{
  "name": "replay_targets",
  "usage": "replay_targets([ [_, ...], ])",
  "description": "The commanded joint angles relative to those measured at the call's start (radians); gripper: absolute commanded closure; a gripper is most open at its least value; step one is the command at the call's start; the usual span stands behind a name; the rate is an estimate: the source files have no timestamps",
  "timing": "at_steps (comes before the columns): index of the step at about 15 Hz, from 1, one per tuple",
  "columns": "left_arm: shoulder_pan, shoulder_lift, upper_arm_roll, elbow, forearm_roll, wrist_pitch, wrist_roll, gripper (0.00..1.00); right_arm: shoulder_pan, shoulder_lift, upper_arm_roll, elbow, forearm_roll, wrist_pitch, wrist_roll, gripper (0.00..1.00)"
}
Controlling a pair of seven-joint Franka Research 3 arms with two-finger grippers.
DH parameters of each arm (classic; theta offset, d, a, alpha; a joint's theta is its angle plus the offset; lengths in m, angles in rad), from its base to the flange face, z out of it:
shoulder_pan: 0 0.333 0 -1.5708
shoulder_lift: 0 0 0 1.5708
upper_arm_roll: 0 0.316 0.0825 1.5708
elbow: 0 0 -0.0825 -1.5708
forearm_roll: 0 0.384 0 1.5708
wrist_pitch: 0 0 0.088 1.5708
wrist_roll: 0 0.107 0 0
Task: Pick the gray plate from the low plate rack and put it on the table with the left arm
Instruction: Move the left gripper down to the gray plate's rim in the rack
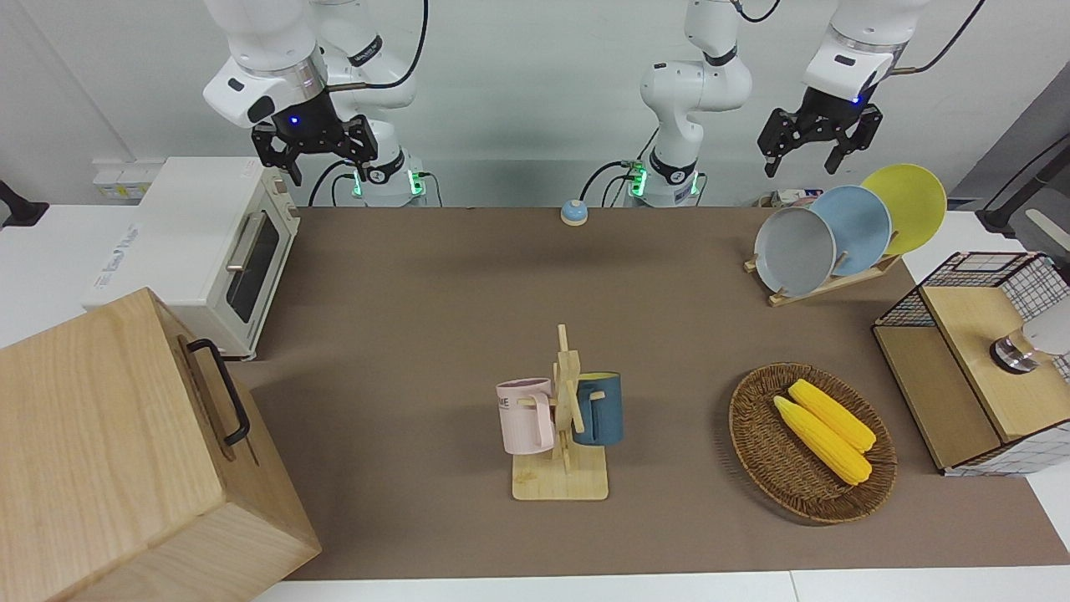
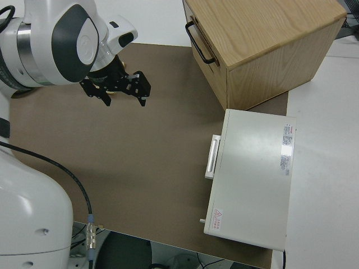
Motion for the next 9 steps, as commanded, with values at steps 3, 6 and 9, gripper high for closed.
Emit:
replay_targets([
  [3, 0.006, 0.023, -0.034, 0.004, -0.036, 0.005, -0.031, 0.01, -0.013, -0.005, 0.006, 0.006, 0.005, -0.015, -0.005, 0.013],
  [6, 0.009, 0.021, -0.034, 0.001, -0.027, 0.003, -0.028, 0.01, -0.013, -0.005, 0.006, 0.006, 0.005, -0.015, -0.003, 0.011],
  [9, 0.015, 0.026, -0.026, -0.009, -0.019, -0.009, -0.026, 0.01, -0.015, -0.005, 0.006, 0.006, 0.005, -0.015, -0.003, 0.011],
])
